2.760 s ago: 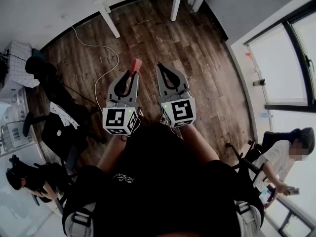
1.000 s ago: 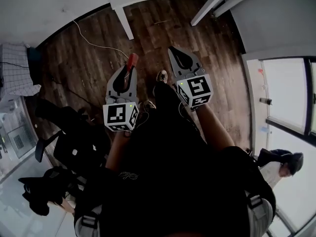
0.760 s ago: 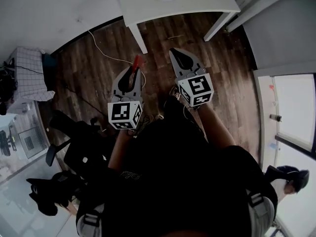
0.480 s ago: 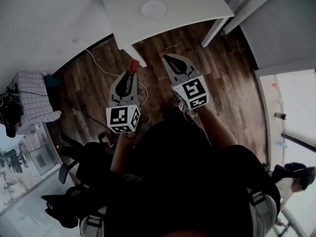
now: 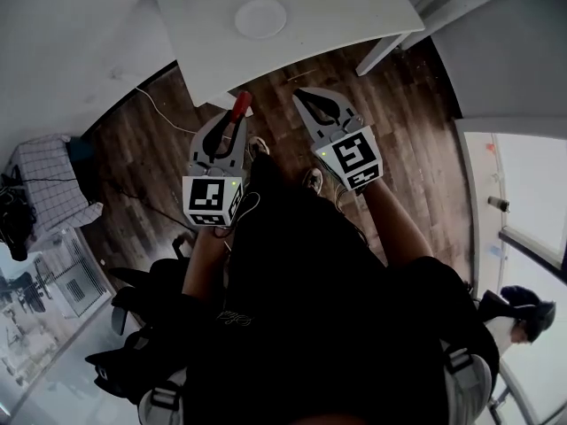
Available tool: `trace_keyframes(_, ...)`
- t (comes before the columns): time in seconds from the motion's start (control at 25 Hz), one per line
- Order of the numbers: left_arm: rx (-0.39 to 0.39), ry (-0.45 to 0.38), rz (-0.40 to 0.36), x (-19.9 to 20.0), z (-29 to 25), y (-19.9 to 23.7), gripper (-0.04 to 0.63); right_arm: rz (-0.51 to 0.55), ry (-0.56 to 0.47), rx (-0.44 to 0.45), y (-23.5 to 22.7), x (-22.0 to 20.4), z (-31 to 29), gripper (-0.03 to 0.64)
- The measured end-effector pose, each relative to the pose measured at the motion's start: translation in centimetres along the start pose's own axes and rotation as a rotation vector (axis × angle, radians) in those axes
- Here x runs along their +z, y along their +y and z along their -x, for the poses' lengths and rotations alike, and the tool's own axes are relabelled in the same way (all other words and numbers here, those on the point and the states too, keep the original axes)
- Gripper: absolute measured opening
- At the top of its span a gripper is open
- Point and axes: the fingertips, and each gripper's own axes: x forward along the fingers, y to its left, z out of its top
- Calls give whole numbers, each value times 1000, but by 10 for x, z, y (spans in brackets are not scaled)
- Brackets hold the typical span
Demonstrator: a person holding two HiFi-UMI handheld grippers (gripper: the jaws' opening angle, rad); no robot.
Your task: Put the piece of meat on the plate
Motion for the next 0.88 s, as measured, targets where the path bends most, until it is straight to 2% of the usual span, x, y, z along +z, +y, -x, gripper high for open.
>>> trace_keyframes(0.16,-71,12,-91,2,-35,22,80,157,-16,47,-8,16,-41,22)
trace_keyframes(0.24,-118,39,-142,0,-50,29,78,245,28,99,-8,14,-59,23)
trace_keyframes(0.32,-163,56,-188,2,-68,34,80,334,116,177,-14,4,-73,31)
trace_keyframes(0.44,-207,75,-309,7,-97,46,78,550,225,276,-32,-9,-100,163)
trace_keyframes(0.52,-231,90,-379,6,-108,53,78,692,259,308,-37,-12,-116,172)
trace_keyframes(0.72,-266,117,-452,-5,-127,70,78,833,271,359,-33,-16,-151,172)
trace_keyframes(0.88,-299,137,-594,-16,-129,70,78,971,269,383,-24,-23,-170,172)
